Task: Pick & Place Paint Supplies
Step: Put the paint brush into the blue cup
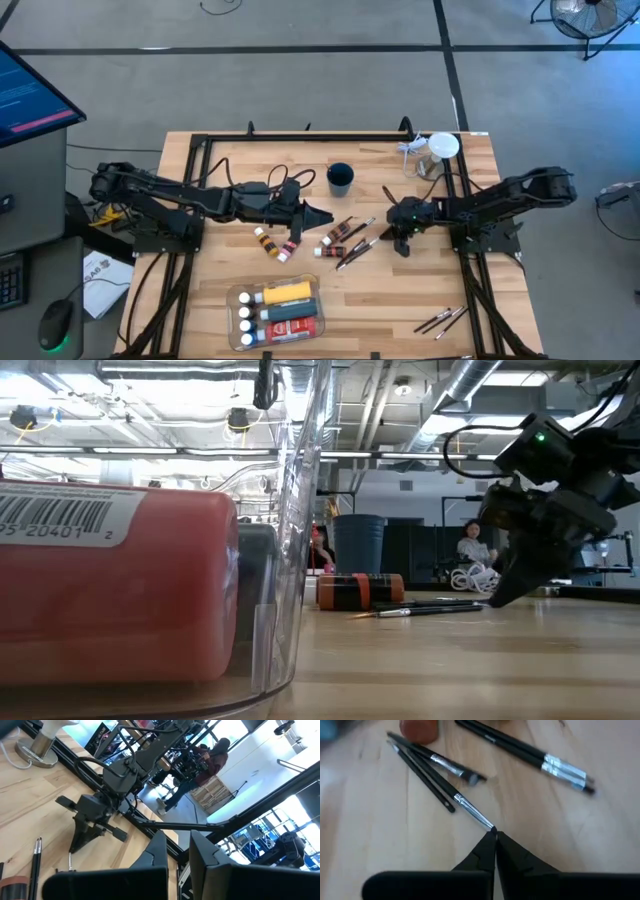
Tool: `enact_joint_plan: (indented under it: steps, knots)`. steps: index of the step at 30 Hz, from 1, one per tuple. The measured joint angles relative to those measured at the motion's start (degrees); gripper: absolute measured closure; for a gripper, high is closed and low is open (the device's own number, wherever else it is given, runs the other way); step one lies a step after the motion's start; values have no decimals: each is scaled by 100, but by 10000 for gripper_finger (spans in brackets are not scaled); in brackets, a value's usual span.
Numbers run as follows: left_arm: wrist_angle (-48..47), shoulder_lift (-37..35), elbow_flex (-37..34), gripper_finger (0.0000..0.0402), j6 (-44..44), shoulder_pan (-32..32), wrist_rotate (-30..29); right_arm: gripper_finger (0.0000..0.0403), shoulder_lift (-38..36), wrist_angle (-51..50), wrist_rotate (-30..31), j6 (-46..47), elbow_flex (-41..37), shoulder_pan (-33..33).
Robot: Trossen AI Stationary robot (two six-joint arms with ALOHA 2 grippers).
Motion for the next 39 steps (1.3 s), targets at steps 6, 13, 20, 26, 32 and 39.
enact_joint_plan:
  steps: [6, 13, 20, 26, 32, 39]
  knots:
    - [4, 0, 0, 401, 3, 0, 0, 401, -402, -520, -514, 846, 253, 25]
    - [2, 0, 0, 401, 15, 0, -2, 402, -1136, -2331, -472, 470, 1322, 74]
    - [2, 0, 0, 401, 22, -2, 0, 402, -1520, -4982, 845, -522, 3067, 121]
    - [2, 0, 0, 401, 49, 0, -2, 403, -1264, -6475, 2293, -1286, 4776, -9]
    - [-4, 1, 0, 401, -62, 0, -2, 403, -568, -7362, 3437, -1975, 6204, -246]
    - [-798, -10, 7, 402, -833, 0, -379, 403, 446, -7926, 4081, -2828, 7146, -526]
